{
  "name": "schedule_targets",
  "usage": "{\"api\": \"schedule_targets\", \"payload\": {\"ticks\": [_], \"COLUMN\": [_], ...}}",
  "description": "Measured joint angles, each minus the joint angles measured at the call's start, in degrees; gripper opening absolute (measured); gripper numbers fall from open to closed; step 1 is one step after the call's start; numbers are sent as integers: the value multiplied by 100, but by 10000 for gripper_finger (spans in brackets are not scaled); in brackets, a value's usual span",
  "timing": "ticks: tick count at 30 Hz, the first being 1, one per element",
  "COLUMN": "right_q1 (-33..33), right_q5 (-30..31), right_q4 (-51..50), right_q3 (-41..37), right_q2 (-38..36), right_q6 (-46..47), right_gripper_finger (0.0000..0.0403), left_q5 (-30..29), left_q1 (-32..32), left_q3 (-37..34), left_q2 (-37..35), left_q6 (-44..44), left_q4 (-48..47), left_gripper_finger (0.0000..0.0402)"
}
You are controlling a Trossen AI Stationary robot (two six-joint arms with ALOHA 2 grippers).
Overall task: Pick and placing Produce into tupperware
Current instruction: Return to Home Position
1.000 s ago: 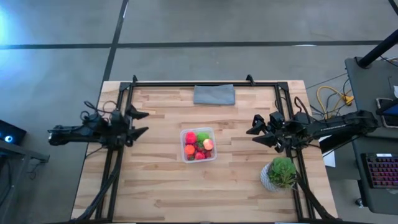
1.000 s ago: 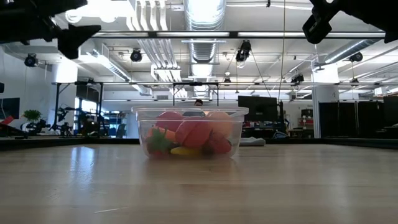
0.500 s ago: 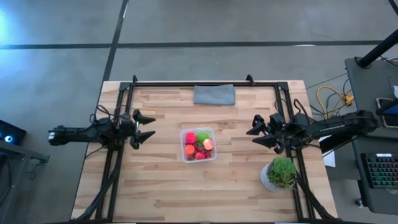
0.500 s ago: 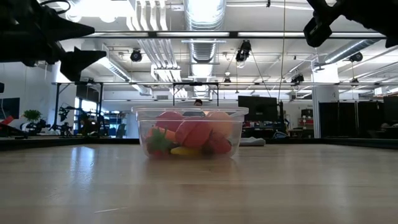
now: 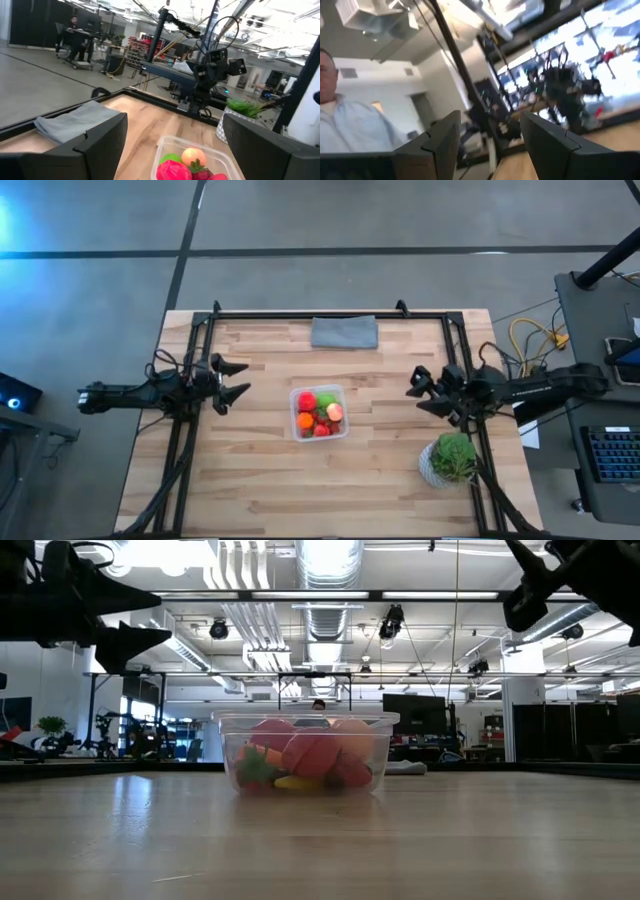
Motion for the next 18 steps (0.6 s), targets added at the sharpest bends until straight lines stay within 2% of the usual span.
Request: {"api": "schedule_targets", "payload": {"ticks": [12, 14, 17, 18], "right_q1": [-685, -696, -689, -689], "right_q5": [-111, -151, -43, 5], "right_q4": [-1468, -2403, -4529, -4920], "right_q3": [148, 463, 1204, 1418], "right_q2": [-1215, -1443, -1713, -1765], "right_q6": [26, 48, 2, -119], "right_gripper_finger": [199, 199, 199, 199], "left_q5": [-98, -100, -136, -152], "left_q1": [0, 0, 0, 0], "left_q3": [-2, -2, -4, -4], "left_q2": [13, 11, 20, 28], "left_q6": [1, 1, 11, 22], "left_q4": [-8, -8, -43, -51], "left_gripper_finger": [313, 313, 313, 313]}}
